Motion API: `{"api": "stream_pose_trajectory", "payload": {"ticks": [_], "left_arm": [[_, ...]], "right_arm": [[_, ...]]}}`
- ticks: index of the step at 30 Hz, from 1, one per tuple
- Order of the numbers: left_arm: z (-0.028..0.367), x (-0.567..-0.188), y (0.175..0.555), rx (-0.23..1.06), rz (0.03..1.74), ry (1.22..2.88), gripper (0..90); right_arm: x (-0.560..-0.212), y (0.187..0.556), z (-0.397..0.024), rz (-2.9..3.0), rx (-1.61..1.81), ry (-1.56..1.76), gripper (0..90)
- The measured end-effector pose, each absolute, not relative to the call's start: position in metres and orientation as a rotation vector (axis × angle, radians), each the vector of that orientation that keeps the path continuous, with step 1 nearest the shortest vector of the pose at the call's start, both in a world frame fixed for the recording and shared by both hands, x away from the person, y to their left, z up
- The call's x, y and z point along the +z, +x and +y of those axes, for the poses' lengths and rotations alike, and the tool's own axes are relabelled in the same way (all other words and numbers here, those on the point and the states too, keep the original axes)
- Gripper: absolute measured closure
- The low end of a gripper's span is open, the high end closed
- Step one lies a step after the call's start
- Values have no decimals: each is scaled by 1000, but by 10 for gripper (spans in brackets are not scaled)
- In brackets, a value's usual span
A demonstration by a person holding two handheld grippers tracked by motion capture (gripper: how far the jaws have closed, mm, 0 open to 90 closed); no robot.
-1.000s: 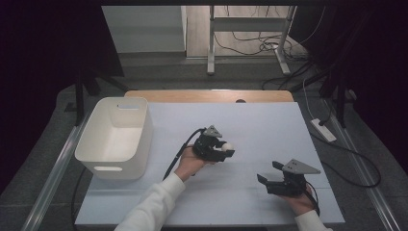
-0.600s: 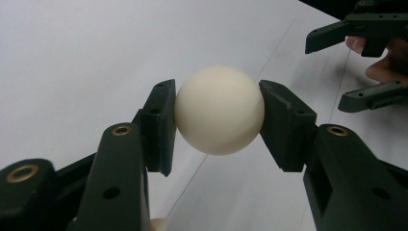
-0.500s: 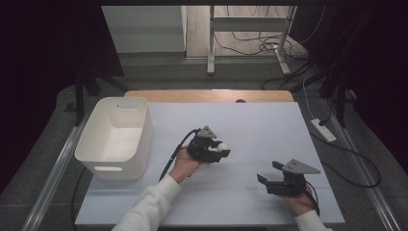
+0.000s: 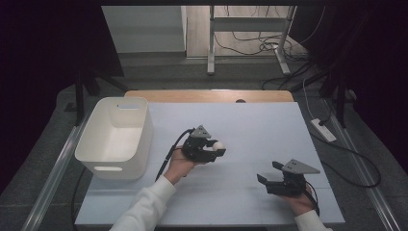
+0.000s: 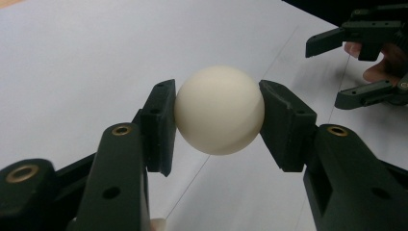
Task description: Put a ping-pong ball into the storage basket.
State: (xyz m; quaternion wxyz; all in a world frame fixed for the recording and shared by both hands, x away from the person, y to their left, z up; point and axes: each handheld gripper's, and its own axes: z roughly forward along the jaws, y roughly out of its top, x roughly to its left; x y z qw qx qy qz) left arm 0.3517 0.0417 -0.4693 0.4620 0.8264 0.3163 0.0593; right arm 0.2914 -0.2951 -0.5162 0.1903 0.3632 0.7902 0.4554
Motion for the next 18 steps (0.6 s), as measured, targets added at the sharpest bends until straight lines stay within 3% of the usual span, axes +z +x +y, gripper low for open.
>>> {"api": "stream_pose_trajectory", "payload": {"ticks": [18], "left_arm": [[63,-460,345,179,797,1992,504]], "right_arm": [[-516,292,-295,2219,1278,1024,174]]}}
